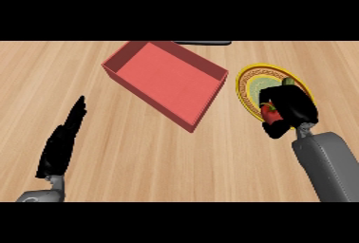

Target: Pick the bell pepper from the plate and place it in the cardboard box

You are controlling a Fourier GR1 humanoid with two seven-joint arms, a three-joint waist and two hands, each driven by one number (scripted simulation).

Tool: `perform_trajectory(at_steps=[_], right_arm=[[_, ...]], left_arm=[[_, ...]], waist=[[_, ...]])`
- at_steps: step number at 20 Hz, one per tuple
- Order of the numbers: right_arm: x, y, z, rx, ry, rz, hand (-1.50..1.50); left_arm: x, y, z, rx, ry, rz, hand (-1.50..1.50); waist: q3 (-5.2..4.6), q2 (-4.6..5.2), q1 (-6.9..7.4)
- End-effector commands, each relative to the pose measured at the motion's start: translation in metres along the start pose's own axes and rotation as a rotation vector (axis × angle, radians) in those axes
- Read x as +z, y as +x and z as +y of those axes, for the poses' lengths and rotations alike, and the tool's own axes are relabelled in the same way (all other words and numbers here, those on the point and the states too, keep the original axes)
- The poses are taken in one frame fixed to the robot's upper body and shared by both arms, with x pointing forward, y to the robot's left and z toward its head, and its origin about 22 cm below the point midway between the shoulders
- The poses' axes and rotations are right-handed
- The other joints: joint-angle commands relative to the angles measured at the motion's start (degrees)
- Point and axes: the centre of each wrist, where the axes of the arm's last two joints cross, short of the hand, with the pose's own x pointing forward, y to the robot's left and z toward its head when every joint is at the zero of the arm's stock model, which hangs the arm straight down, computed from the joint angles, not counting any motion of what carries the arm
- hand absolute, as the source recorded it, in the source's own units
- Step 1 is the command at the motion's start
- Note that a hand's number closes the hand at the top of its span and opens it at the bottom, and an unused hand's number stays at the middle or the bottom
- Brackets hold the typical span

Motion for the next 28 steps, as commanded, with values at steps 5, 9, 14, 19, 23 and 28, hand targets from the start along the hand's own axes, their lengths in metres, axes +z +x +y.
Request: perform_trajectory(at_steps=[5, 9, 14, 19, 23, 28], right_arm=[[-0.068, -0.025, -0.065, -0.027, -0.117, -0.069, 1.50], [-0.075, -0.011, -0.078, -0.273, -0.186, -0.237, 1.50], [-0.083, 0.011, -0.090, -0.458, -0.256, -0.446, 1.50], [-0.094, 0.033, -0.147, -0.512, -0.242, -0.565, 1.50], [-0.102, 0.092, -0.147, -0.551, -0.241, -0.586, 1.50], [-0.115, 0.133, -0.166, -0.517, -0.216, -0.547, 1.50]], left_arm=[[-0.001, -0.005, -0.002, 0.009, 0.012, 0.019, 0.00], [0.000, -0.009, 0.004, -0.011, 0.017, 0.007, 0.00], [0.002, -0.002, 0.003, 0.008, 0.027, 0.007, 0.00], [0.007, -0.004, 0.009, 0.005, 0.023, 0.008, 0.00], [0.006, -0.014, 0.015, -0.006, 0.033, 0.044, 0.00], [-0.007, -0.008, 0.015, -0.010, 0.031, 0.023, 0.00]], waist=[[-0.05, -0.20, -0.67], [-0.02, -0.25, -1.14], [-0.04, -0.49, -1.62], [-0.09, -0.63, -1.65], [-0.12, -0.68, -1.91], [-0.13, -0.39, -1.37]])
